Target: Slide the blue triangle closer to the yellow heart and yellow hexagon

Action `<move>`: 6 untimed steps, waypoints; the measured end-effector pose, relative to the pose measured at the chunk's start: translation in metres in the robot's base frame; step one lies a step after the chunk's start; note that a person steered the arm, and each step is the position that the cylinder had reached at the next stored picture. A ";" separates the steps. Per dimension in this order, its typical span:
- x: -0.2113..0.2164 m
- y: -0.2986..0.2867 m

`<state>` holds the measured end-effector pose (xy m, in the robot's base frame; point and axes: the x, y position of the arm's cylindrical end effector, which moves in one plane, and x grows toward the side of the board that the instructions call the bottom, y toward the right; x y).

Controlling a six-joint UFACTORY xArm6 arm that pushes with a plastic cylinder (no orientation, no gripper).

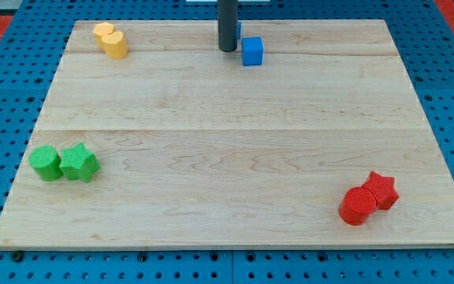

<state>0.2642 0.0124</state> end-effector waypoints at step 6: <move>-0.011 -0.087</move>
